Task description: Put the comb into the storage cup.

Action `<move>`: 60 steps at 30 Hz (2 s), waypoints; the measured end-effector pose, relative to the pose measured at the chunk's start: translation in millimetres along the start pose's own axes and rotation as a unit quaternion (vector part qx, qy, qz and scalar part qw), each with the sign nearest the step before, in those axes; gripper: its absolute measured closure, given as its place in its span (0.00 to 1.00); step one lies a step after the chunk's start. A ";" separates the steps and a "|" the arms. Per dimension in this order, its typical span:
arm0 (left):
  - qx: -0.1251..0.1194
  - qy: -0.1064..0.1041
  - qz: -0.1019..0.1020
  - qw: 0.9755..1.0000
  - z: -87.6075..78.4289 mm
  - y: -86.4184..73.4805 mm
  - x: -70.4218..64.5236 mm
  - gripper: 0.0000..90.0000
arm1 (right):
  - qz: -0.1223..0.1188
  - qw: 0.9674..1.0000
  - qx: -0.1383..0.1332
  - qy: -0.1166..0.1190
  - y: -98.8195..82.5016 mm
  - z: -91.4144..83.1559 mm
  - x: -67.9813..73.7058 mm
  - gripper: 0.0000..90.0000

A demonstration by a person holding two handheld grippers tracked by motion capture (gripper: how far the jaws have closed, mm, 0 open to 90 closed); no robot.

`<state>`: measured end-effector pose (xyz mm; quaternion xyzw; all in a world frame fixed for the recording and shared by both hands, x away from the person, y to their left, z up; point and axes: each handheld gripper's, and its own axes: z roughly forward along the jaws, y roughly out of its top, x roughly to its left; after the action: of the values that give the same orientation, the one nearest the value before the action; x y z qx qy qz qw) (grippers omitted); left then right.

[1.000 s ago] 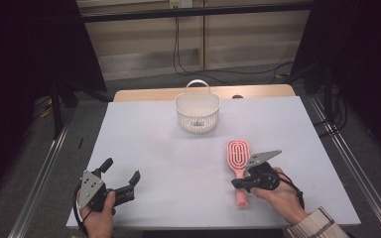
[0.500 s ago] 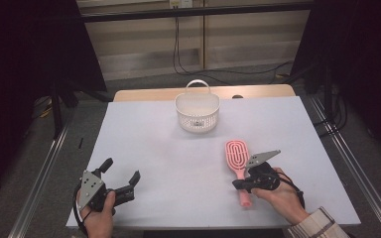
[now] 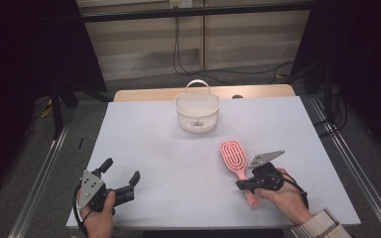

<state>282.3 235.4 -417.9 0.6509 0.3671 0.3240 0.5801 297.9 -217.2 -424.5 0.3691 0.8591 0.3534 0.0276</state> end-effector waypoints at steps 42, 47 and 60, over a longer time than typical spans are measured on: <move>0.003 0.001 0.001 1.000 0.4 -0.3 -0.1 0.03 | 0.013 1.000 -0.002 -0.008 -15.5 -14.8 -10.7 1.00; 0.003 0.002 0.001 1.000 0.3 -0.3 0.0 0.03 | 0.011 1.000 -0.022 -0.004 -14.6 -16.7 -9.8 1.00; 0.002 0.002 0.001 1.000 0.5 -0.4 -0.1 0.03 | 0.009 0.998 -0.065 -0.014 -8.2 -25.2 -12.5 0.93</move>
<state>282.6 235.0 -418.4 0.6523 0.3678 0.3250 0.5775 294.2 -244.1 -413.5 0.3791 0.8306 0.4033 0.0601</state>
